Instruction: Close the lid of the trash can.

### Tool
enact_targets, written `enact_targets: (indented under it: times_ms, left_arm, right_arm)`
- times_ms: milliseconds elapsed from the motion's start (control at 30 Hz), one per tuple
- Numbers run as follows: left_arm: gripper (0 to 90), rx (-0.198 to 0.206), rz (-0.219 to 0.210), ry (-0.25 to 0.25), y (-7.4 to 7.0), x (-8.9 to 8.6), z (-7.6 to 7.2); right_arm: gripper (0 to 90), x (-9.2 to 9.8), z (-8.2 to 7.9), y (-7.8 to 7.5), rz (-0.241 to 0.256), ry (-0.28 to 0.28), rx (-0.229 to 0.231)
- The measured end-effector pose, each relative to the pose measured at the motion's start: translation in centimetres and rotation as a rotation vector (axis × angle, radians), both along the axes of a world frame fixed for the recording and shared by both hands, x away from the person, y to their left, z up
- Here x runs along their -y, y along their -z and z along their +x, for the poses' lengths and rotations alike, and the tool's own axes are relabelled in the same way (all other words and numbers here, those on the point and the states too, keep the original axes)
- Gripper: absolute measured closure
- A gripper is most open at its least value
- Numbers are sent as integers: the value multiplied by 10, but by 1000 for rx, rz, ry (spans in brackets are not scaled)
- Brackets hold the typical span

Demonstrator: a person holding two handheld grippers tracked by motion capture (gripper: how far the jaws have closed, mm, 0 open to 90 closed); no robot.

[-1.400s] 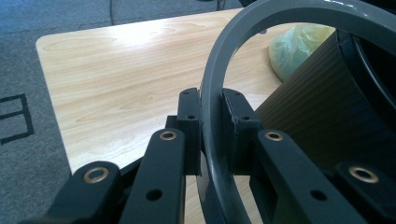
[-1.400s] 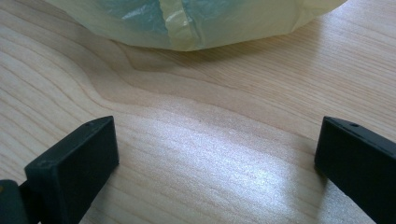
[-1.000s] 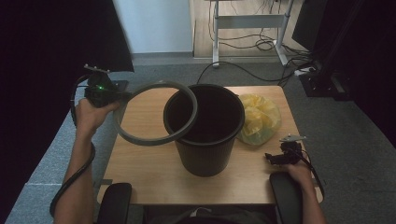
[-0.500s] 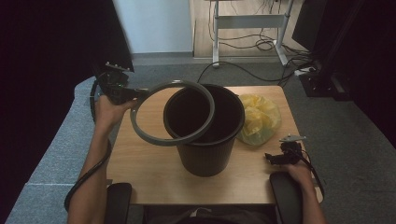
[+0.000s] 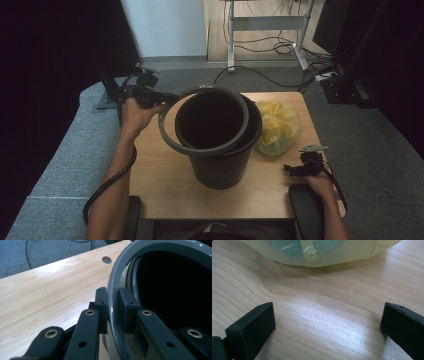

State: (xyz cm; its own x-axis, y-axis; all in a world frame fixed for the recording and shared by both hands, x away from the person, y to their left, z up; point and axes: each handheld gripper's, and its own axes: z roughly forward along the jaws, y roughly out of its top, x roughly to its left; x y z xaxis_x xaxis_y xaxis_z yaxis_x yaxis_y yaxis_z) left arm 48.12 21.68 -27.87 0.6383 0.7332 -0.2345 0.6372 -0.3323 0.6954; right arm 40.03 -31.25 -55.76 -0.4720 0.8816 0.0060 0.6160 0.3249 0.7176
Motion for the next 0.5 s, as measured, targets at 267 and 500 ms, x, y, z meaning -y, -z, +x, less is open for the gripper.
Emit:
enact_targets:
  times_ms: [267,500]
  left_arm:
    - [783,18,1,21,-3,25,3]
    - [779,22,13,28,-1,35,3]
  right_arm:
    - [0,0,0,0,0,-2,0]
    - [0,0,0,0,0,-2,0]
